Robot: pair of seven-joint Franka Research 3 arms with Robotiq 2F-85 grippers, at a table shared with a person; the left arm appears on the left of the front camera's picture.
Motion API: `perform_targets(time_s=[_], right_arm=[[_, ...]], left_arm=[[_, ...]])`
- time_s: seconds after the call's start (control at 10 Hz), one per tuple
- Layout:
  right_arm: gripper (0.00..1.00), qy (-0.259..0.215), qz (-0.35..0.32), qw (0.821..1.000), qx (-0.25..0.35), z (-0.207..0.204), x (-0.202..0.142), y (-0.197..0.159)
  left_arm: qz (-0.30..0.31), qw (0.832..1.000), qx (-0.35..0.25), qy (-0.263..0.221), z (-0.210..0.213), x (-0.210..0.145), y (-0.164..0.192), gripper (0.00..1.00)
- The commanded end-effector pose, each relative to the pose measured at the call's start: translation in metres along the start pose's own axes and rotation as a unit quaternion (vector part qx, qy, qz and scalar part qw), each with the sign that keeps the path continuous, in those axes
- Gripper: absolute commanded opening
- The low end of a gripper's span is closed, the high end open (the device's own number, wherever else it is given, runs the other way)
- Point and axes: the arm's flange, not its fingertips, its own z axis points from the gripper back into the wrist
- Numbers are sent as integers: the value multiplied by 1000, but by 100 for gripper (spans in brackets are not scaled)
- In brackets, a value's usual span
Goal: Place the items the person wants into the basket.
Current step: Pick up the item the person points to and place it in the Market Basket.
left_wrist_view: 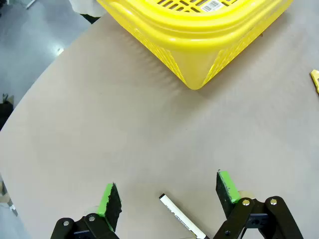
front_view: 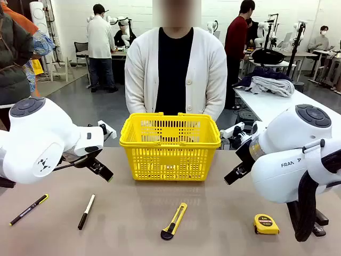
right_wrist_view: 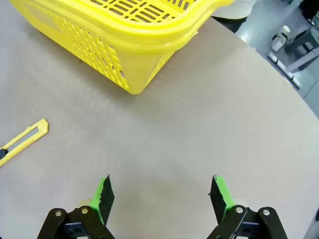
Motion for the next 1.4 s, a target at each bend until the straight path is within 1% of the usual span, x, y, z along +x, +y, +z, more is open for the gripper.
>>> perform_targets(time_s=[0.0,1.3], right_arm=[[100,0,0,1000,0,0,0,0],[100,0,0,1000,0,0,0,0]], left_arm=[[0,1000,0,0,0,0,0,100],[0,1000,0,0,0,0,0,100]])
